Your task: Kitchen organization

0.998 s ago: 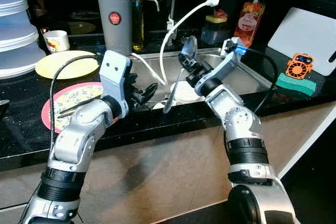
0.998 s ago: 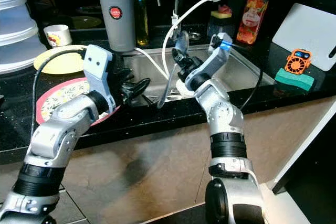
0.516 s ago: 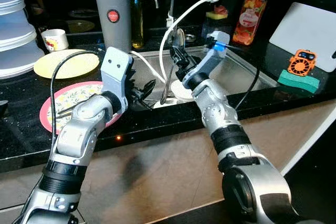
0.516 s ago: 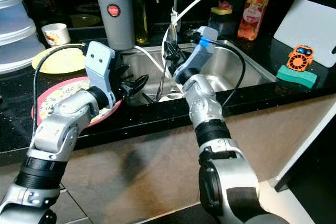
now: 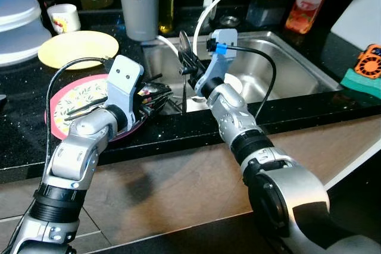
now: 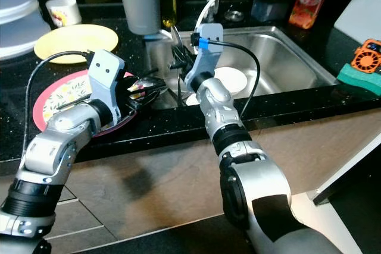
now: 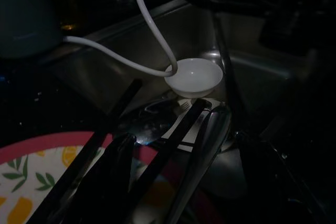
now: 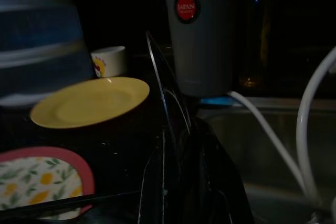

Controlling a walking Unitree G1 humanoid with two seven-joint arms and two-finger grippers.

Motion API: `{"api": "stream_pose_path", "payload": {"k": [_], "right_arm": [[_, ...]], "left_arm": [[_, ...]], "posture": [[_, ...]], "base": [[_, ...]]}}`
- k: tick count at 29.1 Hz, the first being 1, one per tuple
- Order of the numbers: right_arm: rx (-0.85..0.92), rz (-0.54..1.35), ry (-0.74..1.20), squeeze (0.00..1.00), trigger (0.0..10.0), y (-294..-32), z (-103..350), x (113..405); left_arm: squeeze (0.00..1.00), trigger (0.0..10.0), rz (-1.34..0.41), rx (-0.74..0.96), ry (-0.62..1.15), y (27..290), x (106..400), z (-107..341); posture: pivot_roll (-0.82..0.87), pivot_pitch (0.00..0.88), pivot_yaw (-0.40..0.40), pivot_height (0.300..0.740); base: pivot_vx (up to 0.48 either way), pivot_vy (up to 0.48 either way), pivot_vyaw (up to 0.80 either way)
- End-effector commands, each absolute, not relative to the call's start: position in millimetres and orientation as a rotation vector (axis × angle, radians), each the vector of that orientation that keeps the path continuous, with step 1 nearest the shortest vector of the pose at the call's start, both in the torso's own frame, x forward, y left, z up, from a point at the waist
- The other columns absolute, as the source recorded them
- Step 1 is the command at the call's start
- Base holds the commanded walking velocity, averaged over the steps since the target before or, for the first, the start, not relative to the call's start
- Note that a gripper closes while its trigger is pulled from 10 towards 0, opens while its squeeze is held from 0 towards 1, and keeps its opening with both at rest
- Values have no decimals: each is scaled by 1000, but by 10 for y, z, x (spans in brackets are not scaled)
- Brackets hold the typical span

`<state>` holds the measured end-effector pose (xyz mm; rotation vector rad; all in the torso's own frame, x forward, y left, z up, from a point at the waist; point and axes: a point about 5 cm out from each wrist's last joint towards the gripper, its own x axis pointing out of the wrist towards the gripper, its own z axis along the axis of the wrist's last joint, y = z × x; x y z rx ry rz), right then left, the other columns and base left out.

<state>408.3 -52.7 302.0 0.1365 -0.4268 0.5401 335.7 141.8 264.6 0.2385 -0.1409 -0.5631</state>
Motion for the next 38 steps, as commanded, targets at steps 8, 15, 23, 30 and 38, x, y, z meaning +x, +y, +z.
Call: {"api": "stream_pose_path", "payload": {"k": [8,15,23,30,38], "right_arm": [[31,496,-454,0,10000,-554,3054,4095],[-63,423,-533,0,10000,-650,3181,4093],[-84,432,-515,0,10000,-677,3133,4102],[-65,439,-468,1000,10000,-675,3021,4115],[-87,408,-461,392,10000,-711,3031,4129]], "left_arm": [[0,10000,-633,219,-156,1361,3289,2693],[0,10000,-683,174,-204,1264,3259,2782],[0,10000,-700,275,-158,1202,3284,2709],[0,10000,-700,319,-129,1217,3283,2667],[0,10000,-674,327,-160,1236,3312,2730]], "posture": [[97,225,-57,740],[96,214,-52,740],[91,203,-48,740],[96,189,-44,740],[96,178,-42,740]], "base": [[0,0,0],[0,0,0],[0,0,0],[0,0,0],[0,0,0]]}}
